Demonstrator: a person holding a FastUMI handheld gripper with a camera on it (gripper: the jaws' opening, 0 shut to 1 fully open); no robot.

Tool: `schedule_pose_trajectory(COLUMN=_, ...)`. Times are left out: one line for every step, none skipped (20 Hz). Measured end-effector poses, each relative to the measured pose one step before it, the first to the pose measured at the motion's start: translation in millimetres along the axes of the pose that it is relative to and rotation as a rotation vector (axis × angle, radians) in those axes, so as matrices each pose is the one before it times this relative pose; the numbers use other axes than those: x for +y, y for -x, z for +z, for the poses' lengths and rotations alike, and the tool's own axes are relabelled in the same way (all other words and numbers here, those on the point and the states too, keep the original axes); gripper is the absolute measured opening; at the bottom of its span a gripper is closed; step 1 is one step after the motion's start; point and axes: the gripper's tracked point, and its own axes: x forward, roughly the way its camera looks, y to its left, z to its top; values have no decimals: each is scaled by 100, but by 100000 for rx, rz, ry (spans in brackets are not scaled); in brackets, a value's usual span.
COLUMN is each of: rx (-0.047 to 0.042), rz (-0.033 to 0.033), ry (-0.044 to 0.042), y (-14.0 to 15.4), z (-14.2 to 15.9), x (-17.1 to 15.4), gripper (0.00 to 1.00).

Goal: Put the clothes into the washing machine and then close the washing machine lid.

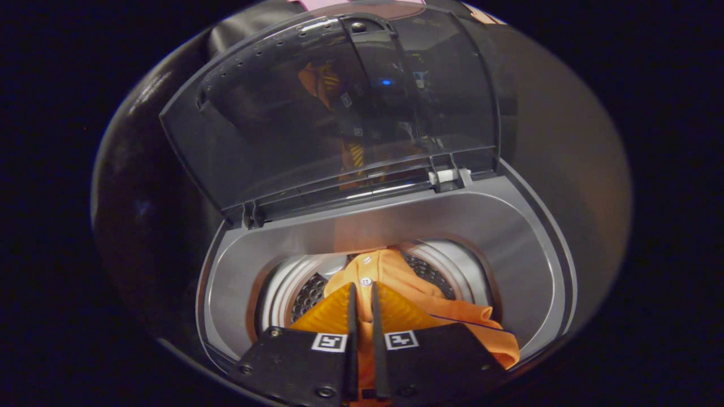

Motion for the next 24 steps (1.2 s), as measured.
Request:
schedule_pose_trajectory(rx=-1759, rz=-728, ry=-75, y=180, z=180, x=-228, gripper=28)
schedule_pose_trajectory(rx=373, rz=-781, ry=-264, y=168, z=-22, x=-80, gripper=44)
schedule_pose_trajectory(rx=7, rz=-221, ry=-589, y=1, z=82, x=-67, gripper=61)
schedule_pose_trajectory(rx=-68, rz=1, ry=-280, y=658, z=38, x=45, gripper=77)
schedule_pose_trajectory(rx=-548, rz=-49, ry=375, y=404, z=298, x=50, gripper=94)
schedule_pose_trajectory(rx=-389, rz=-242, ry=377, y=148, z=269, x=70, gripper=97)
schedule_pose_trajectory(rx=-889, rz=-799, ry=1038, y=543, z=573, x=26, gripper=97)
schedule_pose_trajectory(rx=-1614, rz=-1445, ry=1587, y=603, z=787, x=-227, gripper=98)
schedule_pose_trajectory(rx=-827, rz=-1777, ry=1778, y=577, z=834, x=-200, gripper=98)
schedule_pose_trajectory(rx=-115, rz=-2278, ry=1881, y=805, z=767, x=-193, gripper=98)
schedule_pose_trajectory(rx=-1711, rz=-546, ry=1161, y=666, z=954, x=247, gripper=98)
schedule_pose_trajectory(rx=-1763, rz=984, ry=659, y=436, z=847, x=408, gripper=98)
schedule_pose_trajectory(rx=-1865, rz=1059, ry=908, y=843, z=1079, x=476, gripper=98)
schedule_pose_trajectory(rx=-1115, rz=-202, ry=1066, y=773, z=1109, x=161, gripper=98)
schedule_pose_trajectory(rx=-1559, rz=-1555, ry=938, y=607, z=1213, x=-42, gripper=98)
schedule_pose_trajectory(rx=-1214, rz=-1205, ry=758, y=715, z=1189, x=28, gripper=98)
schedule_pose_trajectory(rx=-2355, rz=593, ry=235, y=505, z=1368, x=352, gripper=98)
schedule_pose_trajectory(rx=-2294, rz=1274, ry=73, y=305, z=1419, x=584, gripper=98)
schedule_pose_trajectory(rx=-2526, rz=680, ry=266, y=521, z=1481, x=352, gripper=98)
schedule_pose_trajectory(rx=-1792, rz=327, ry=800, y=250, z=1258, x=281, gripper=98)
schedule_pose_trajectory(rx=-2900, rz=540, ry=1800, y=280, z=1471, x=266, gripper=97)
schedule_pose_trajectory(rx=-3808, rz=15, ry=2125, y=56, z=1503, x=93, gripper=98)
schedule_pose_trajectory(rx=-3875, rz=-324, ry=2133, y=38, z=1453, x=56, gripper=98)
schedule_pose_trajectory(rx=-2898, rz=-284, ry=1800, y=97, z=1308, x=28, gripper=97)
